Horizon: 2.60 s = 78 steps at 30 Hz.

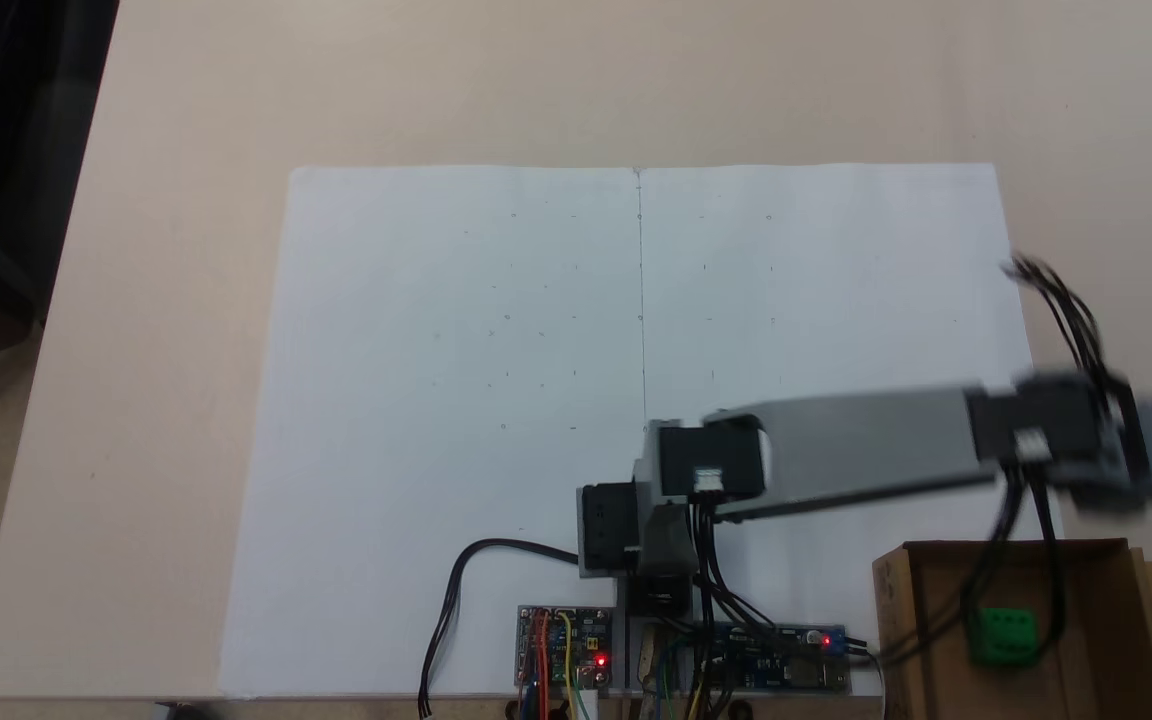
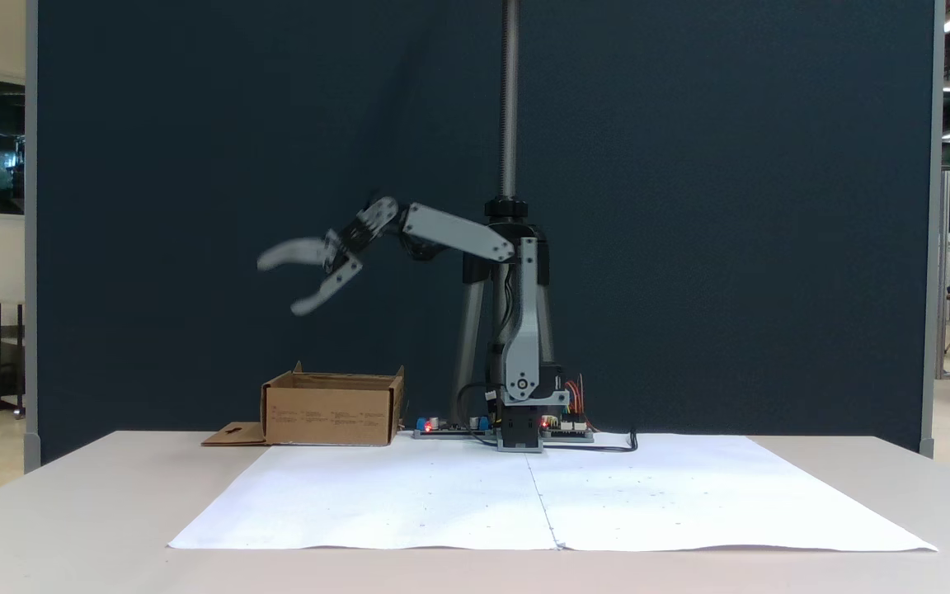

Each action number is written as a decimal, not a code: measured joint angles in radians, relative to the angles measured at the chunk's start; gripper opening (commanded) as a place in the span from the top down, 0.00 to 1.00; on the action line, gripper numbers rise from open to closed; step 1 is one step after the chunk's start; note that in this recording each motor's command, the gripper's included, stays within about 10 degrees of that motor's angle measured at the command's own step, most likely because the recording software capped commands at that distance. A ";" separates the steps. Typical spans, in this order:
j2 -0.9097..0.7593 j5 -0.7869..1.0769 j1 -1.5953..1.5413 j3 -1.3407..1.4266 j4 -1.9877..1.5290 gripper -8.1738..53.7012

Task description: Grasp a green dice and put it in the bin.

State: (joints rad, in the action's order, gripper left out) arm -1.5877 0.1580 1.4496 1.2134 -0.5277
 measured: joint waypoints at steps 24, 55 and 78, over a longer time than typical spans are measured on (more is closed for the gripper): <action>-0.238 -0.127 -1.295 0.336 0.049 0.16; -0.658 -0.124 -1.365 1.810 1.124 0.15; -0.664 -0.124 -1.407 1.842 1.623 0.13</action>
State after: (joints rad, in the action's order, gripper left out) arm -2.2519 0.0337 0.0430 3.0557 1.0953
